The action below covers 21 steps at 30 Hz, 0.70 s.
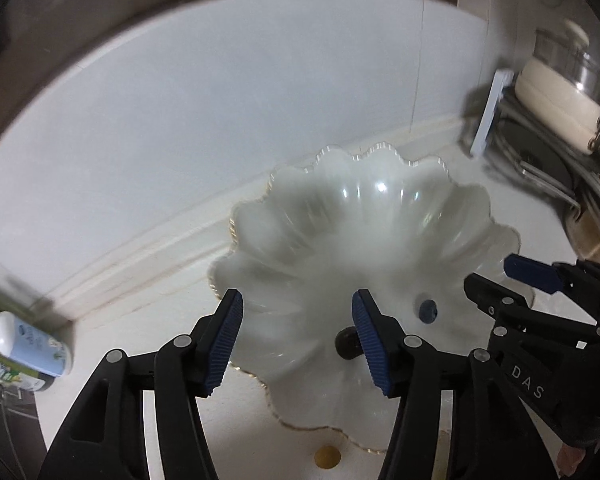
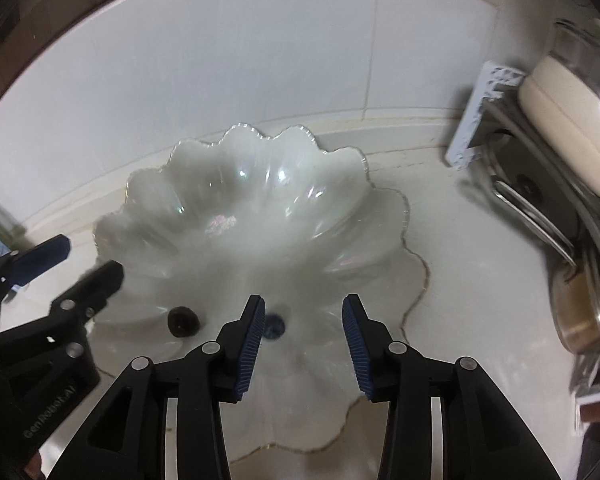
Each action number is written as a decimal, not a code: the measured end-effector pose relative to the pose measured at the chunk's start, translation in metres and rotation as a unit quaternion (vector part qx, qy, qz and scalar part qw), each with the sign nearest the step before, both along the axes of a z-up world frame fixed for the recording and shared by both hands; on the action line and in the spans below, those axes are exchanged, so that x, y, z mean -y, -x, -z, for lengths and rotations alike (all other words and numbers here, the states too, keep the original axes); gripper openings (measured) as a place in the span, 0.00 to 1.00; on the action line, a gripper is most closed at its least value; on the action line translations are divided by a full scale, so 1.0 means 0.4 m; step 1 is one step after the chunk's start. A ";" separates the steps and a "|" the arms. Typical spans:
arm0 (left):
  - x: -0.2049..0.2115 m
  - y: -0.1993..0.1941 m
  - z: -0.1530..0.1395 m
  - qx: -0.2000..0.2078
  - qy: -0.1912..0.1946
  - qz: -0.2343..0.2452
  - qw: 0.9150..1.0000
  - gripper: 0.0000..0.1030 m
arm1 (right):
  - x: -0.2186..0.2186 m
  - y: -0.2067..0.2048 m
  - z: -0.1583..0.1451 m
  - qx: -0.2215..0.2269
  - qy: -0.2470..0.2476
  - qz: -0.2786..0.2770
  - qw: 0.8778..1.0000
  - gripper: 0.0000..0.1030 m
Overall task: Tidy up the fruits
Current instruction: 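Raise both open tools up out of the white bowl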
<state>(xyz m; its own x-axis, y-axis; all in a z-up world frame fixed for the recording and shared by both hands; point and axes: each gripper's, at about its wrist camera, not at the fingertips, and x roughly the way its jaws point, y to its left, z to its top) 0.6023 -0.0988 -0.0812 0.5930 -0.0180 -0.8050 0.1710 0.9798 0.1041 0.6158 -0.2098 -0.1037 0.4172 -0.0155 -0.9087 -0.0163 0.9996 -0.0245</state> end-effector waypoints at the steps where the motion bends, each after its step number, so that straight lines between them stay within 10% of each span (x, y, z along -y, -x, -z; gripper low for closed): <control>1: -0.003 0.011 -0.013 0.008 0.001 -0.002 1.000 0.55 | 0.001 0.009 -0.011 0.005 -0.001 0.004 1.000 0.40; 21: -0.053 0.212 -0.176 0.083 0.027 0.000 0.996 0.62 | -0.017 0.220 -0.226 0.114 0.014 0.014 0.993 0.40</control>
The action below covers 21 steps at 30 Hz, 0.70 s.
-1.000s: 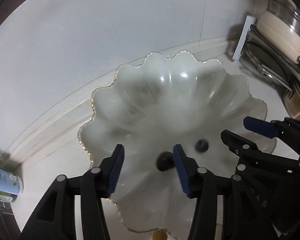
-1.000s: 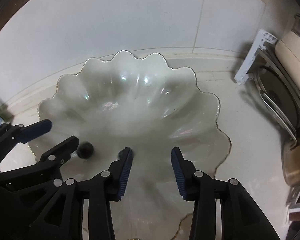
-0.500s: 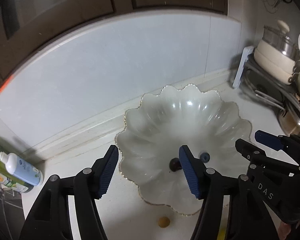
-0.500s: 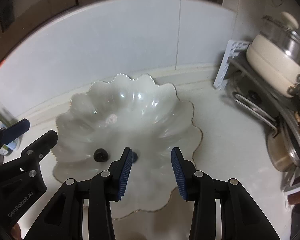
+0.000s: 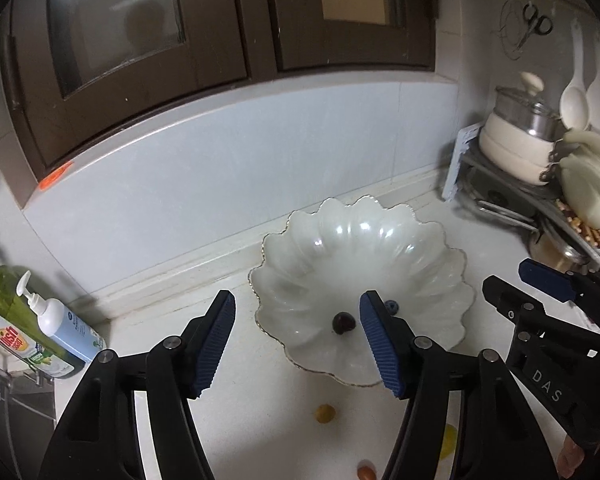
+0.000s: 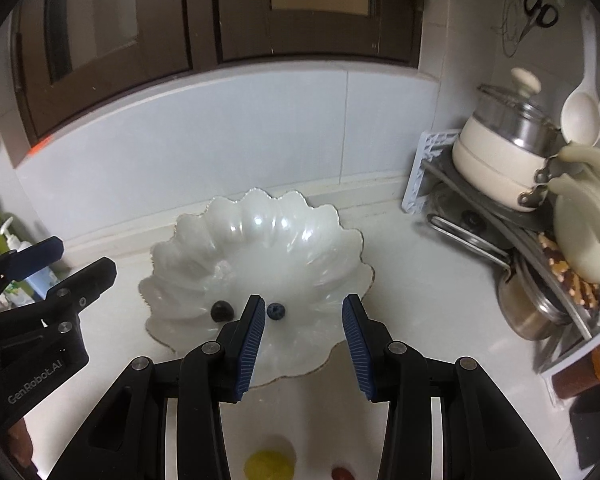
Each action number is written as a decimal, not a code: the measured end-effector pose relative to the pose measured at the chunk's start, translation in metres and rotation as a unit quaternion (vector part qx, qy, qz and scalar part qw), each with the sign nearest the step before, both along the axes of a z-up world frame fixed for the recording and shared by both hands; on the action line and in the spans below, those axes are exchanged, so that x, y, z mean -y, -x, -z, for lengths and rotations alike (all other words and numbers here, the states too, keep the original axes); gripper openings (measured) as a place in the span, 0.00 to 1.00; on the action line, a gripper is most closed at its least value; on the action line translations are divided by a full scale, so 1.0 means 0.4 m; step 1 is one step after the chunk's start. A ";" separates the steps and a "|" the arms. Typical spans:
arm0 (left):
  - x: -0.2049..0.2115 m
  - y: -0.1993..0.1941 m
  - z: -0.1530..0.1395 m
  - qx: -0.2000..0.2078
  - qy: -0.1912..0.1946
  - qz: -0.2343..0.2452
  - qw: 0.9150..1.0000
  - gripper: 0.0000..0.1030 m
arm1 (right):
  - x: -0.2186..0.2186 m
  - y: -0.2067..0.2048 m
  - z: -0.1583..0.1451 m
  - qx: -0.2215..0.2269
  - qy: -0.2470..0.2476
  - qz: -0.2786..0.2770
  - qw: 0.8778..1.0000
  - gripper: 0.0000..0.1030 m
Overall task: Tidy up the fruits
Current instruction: 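Raise both open tools up out of the white bowl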
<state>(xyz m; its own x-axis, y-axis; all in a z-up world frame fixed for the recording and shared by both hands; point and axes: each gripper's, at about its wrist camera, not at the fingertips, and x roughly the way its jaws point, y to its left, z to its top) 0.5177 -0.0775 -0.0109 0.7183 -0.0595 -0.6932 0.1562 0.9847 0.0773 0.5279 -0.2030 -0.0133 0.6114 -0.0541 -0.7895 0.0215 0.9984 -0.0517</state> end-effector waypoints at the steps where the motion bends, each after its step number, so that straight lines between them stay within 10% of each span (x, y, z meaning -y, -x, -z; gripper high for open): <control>1: -0.003 0.009 -0.005 0.003 0.004 0.001 1.000 0.62 | -0.001 0.008 -0.006 0.005 -0.001 -0.001 1.000 0.40; 21: -0.035 0.222 -0.082 0.074 0.022 0.032 0.997 0.62 | -0.026 0.218 -0.096 0.079 -0.003 -0.002 0.997 0.40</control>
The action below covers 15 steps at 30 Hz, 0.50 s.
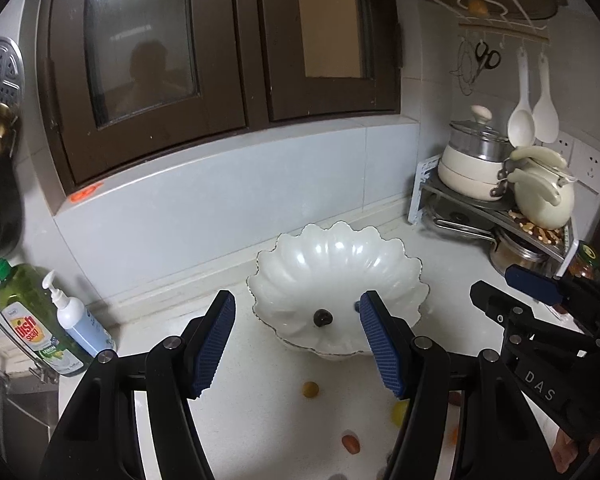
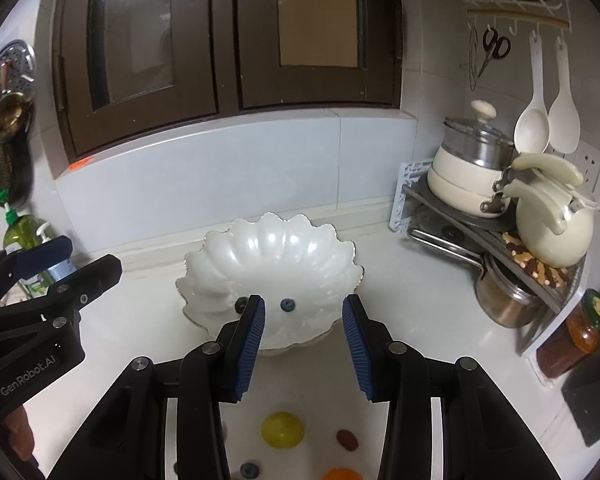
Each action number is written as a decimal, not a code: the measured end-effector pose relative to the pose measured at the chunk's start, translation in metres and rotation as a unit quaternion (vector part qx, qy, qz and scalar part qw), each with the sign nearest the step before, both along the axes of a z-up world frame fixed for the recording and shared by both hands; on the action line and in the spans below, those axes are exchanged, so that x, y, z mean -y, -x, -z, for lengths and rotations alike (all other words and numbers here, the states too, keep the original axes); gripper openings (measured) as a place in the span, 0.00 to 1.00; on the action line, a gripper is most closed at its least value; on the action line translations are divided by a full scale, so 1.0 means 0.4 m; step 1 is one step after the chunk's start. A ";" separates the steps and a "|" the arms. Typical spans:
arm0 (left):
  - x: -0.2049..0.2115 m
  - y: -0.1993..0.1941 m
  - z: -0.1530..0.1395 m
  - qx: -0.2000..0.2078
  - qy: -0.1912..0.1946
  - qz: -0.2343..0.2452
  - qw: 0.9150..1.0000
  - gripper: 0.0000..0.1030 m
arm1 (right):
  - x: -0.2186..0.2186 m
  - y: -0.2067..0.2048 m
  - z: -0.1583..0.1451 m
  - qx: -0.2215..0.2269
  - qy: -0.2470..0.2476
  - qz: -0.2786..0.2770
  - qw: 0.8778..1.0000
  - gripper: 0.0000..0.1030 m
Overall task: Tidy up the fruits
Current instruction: 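Raise both open tools up out of the white bowl, then move both open tools back toward the remaining fruits on the counter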
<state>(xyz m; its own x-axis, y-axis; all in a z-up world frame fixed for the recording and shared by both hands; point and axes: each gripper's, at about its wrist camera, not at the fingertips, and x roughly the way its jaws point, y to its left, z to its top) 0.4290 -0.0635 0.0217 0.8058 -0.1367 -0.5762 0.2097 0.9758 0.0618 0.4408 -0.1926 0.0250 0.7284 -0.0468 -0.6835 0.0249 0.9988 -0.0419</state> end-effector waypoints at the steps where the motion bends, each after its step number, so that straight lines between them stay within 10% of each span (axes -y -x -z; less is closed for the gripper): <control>1: -0.002 0.010 -0.001 0.002 0.000 0.001 1.000 0.62 | -0.002 0.010 -0.004 0.004 0.001 -0.001 1.000 0.40; 15: -0.037 0.120 -0.009 0.016 0.013 -0.002 1.000 0.65 | -0.033 0.113 -0.025 0.028 0.005 -0.002 1.000 0.41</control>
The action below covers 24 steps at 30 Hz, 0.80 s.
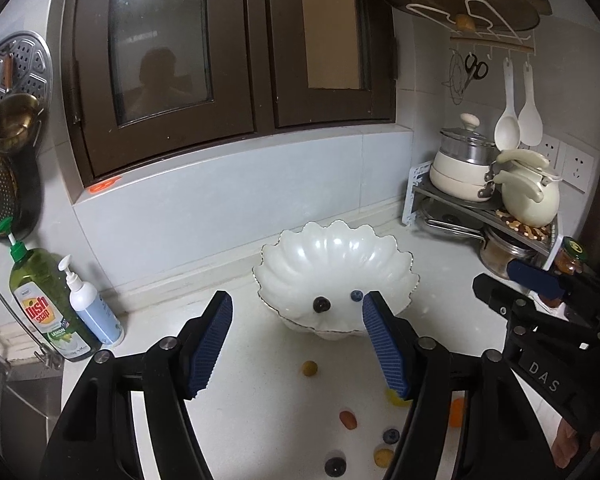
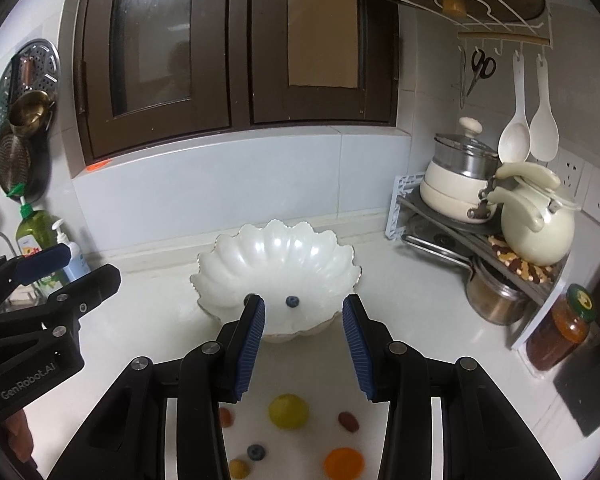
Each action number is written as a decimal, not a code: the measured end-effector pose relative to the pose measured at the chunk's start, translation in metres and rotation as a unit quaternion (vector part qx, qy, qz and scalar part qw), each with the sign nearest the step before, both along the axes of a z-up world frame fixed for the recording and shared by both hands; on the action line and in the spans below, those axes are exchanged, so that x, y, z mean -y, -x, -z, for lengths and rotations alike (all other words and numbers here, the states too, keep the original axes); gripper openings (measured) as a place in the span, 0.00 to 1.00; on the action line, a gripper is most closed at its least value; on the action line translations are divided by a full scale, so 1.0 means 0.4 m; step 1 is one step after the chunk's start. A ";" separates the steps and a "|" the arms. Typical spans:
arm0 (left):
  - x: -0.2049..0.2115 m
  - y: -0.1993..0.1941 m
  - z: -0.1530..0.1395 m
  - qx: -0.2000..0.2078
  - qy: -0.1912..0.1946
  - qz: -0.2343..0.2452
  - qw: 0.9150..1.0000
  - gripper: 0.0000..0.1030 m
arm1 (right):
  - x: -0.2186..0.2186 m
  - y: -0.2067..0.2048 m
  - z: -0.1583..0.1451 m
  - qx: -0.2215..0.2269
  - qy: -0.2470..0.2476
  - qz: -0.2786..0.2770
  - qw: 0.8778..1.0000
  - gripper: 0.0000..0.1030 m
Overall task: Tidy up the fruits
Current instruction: 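Move both open tools back toward the remaining fruits on the counter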
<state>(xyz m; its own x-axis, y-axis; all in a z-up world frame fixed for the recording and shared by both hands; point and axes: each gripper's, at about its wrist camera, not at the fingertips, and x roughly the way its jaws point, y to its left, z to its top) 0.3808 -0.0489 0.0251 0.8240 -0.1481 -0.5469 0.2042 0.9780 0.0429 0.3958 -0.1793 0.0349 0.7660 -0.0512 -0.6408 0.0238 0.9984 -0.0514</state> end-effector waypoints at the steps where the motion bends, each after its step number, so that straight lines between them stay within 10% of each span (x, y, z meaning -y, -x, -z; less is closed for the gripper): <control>1: -0.001 0.006 0.000 0.001 -0.001 0.000 1.000 0.65 | 0.000 0.005 0.002 -0.001 -0.001 -0.001 1.000 0.41; 18: 0.000 0.097 0.037 0.014 -0.010 -0.009 1.000 0.79 | 0.021 0.088 0.033 -0.017 0.001 0.015 1.000 0.41; 24: -0.010 0.127 0.060 0.008 -0.010 -0.022 1.000 0.79 | 0.033 0.117 0.049 -0.014 0.003 0.028 1.000 0.54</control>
<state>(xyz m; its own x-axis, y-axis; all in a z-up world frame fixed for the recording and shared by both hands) 0.3299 -0.0450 0.0013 0.8384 -0.1012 -0.5356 0.1608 0.9848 0.0658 0.3490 -0.1926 0.0154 0.7439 -0.0978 -0.6611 0.0788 0.9952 -0.0585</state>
